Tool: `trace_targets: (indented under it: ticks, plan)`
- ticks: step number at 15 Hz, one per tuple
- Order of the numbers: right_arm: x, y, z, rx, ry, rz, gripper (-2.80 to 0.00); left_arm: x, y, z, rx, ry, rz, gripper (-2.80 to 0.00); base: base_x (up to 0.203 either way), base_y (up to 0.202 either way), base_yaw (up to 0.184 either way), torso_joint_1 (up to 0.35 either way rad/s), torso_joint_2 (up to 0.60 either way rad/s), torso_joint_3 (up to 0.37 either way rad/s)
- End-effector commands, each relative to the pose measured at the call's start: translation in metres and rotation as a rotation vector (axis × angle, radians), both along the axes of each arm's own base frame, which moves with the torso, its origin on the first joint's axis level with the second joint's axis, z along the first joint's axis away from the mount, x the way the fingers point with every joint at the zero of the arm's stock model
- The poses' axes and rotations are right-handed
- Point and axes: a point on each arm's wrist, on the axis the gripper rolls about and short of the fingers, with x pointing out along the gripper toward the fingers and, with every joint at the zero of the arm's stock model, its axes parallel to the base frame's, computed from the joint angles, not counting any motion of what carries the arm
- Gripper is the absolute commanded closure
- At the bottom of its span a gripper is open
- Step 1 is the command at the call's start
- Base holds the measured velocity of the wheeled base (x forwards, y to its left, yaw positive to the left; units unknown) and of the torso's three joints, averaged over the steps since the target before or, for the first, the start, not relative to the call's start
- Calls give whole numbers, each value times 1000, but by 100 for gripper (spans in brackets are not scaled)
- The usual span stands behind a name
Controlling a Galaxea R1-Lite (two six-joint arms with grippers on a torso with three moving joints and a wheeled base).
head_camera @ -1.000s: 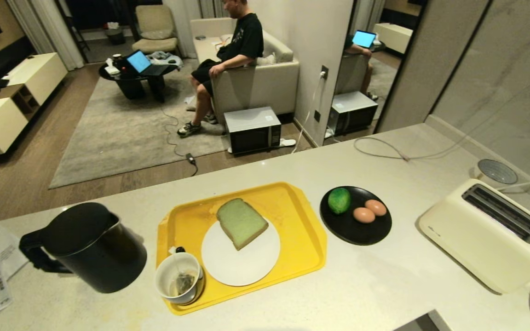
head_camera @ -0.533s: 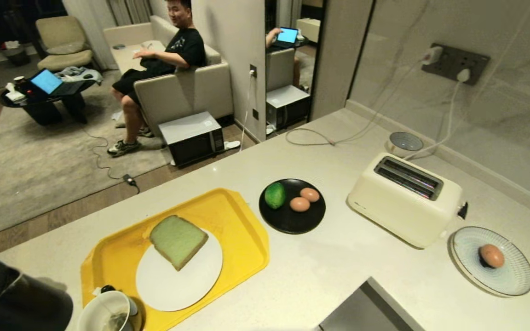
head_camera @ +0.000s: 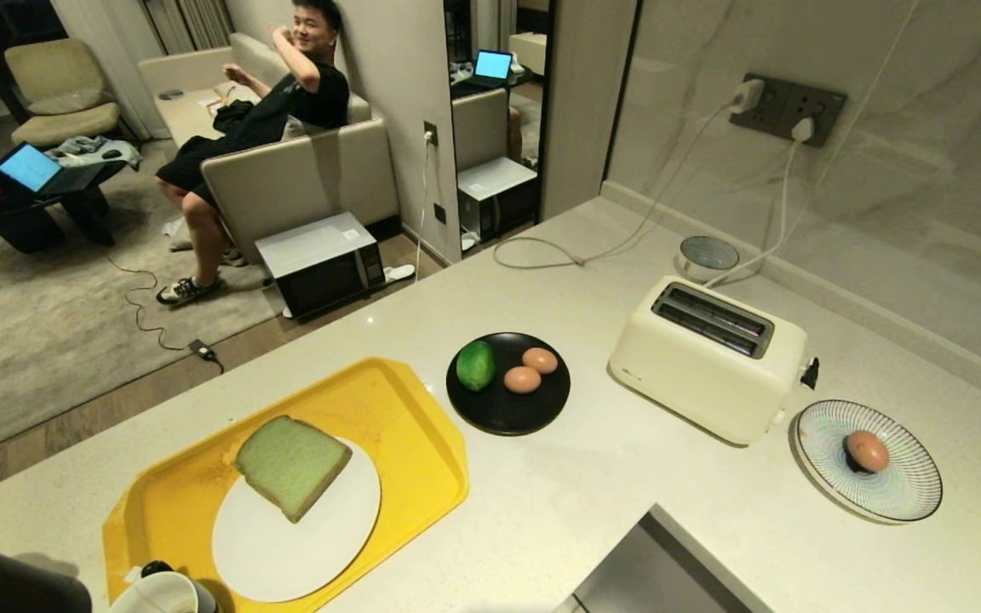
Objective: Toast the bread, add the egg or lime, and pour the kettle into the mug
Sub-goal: Pick up the egg
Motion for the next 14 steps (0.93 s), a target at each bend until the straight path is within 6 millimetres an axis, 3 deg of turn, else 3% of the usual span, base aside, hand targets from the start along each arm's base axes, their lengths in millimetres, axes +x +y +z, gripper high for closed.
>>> trace_targets:
  ticks: [1, 14]
  plan:
    - [0, 0, -1, 9, 4, 0, 0, 0, 0, 0, 0, -1, 1, 0, 0, 0, 0, 0, 0, 0]
    - [0, 0, -1, 16, 4, -1, 0, 0, 0, 0, 0, -1, 1, 0, 0, 0, 0, 0, 0, 0]
